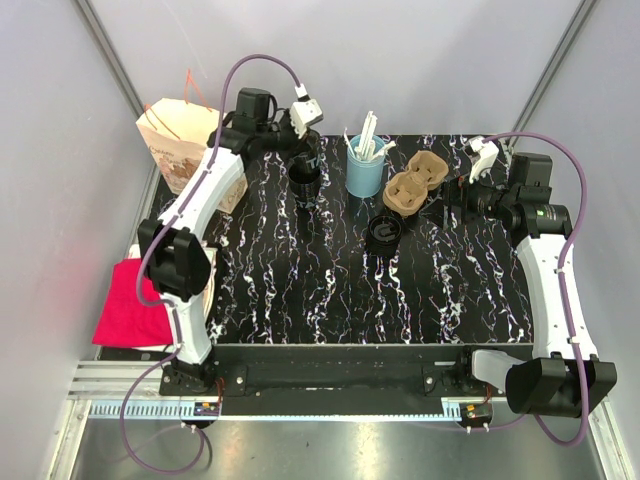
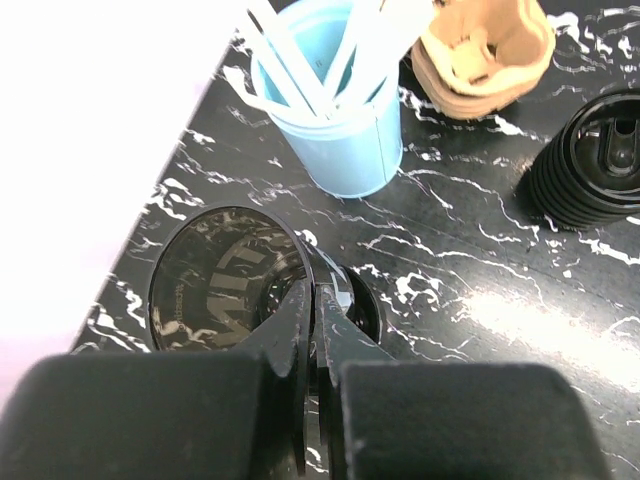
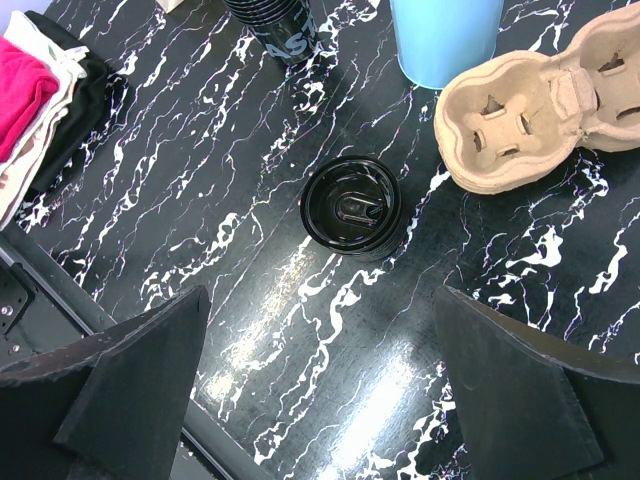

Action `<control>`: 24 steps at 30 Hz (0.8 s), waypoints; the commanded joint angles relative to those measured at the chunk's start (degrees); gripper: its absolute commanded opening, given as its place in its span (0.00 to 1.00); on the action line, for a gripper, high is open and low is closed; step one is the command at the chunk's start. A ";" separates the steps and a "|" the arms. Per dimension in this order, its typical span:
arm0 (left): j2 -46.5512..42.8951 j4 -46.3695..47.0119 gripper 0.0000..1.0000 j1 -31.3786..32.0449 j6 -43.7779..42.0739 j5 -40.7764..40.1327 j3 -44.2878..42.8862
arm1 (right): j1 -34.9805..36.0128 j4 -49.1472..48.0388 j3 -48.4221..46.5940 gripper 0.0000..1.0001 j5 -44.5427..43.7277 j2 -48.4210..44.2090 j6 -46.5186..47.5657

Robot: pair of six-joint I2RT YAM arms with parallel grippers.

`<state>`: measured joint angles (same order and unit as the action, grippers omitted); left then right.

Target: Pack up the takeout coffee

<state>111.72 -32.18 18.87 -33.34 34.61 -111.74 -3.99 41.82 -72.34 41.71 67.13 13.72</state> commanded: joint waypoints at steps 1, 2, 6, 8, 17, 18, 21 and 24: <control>-4.49 2.74 0.00 0.37 -0.23 -0.77 -2.78 | 0.30 -1.22 -0.17 1.00 1.44 -1.39 0.26; -4.67 2.74 0.00 0.37 -0.23 -0.86 -2.86 | 0.38 -1.30 -0.17 1.00 1.53 -1.39 0.35; -5.98 2.65 0.00 0.37 -0.23 -0.86 -3.30 | 0.30 -1.30 -0.17 1.00 1.44 -1.39 0.35; -6.51 2.74 0.00 0.37 0.03 -0.60 -3.48 | 0.30 -1.31 -0.09 1.00 1.35 -1.39 0.35; -11.87 1.51 0.00 0.99 0.47 0.98 -2.78 | 0.30 -1.31 -0.09 1.00 1.18 -1.30 0.35; -12.66 1.34 0.00 1.34 0.04 1.16 -1.30 | 0.30 -1.39 -0.17 1.00 1.18 -1.22 0.26; -16.18 1.16 0.00 3.01 -1.19 1.07 3.00 | 0.30 -1.39 -0.17 1.00 1.09 -1.30 0.35; -19.78 0.98 0.00 5.03 -1.98 0.99 7.66 | 0.30 -1.39 -0.17 1.00 0.83 -1.39 0.26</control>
<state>97.54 -32.10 21.23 -33.74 34.41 -108.64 -3.99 41.82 -72.34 41.67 67.13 13.72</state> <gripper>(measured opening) 0.012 0.994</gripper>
